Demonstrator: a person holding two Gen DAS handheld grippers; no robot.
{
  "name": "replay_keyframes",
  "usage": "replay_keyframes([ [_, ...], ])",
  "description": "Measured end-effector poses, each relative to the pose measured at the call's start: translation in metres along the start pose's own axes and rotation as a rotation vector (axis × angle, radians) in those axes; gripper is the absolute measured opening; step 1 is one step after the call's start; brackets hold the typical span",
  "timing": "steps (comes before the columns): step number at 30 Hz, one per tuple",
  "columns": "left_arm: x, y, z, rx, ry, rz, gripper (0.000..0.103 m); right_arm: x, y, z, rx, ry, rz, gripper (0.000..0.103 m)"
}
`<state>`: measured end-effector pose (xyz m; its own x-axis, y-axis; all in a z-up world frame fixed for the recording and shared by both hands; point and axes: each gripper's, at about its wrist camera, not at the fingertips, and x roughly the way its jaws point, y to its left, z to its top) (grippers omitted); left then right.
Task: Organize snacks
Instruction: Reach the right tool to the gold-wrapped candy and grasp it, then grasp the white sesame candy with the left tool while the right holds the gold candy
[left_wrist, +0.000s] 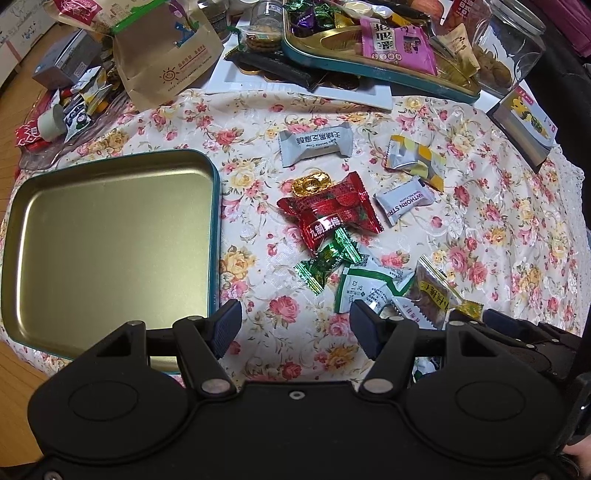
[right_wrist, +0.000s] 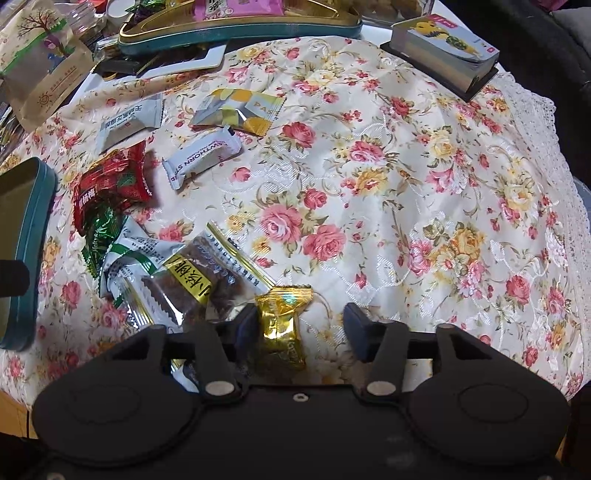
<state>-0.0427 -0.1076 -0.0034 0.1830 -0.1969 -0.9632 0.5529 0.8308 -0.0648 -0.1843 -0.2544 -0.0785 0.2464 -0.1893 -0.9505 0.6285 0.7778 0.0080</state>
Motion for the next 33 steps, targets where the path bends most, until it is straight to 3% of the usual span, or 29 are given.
replay_keyframes([
  [2,-0.002,0.001,0.002,-0.005,-0.011,-0.012,0.066,-0.001,-0.002,0.0,0.002,0.008,-0.001,0.032],
  [7,-0.006,0.01,0.01,-0.053,-0.047,-0.024,0.066,-0.01,-0.007,0.006,0.04,0.025,0.061,0.031],
  [14,-0.006,0.016,0.03,-0.089,-0.077,-0.053,0.066,-0.058,-0.008,0.032,0.114,-0.096,0.135,0.031],
  [19,-0.006,0.015,0.062,-0.119,-0.102,-0.094,0.067,-0.082,-0.015,0.049,0.206,-0.156,0.184,0.031],
  [21,0.0,0.011,0.077,-0.12,-0.109,-0.072,0.067,-0.087,-0.019,0.054,0.239,-0.166,0.197,0.031],
  [28,0.044,-0.01,0.112,0.084,-0.069,-0.031,0.066,-0.089,-0.032,0.058,0.31,-0.158,0.196,0.031],
  [33,0.067,-0.024,0.115,0.304,-0.09,0.026,0.066,-0.086,-0.035,0.058,0.334,-0.14,0.208,0.031],
])
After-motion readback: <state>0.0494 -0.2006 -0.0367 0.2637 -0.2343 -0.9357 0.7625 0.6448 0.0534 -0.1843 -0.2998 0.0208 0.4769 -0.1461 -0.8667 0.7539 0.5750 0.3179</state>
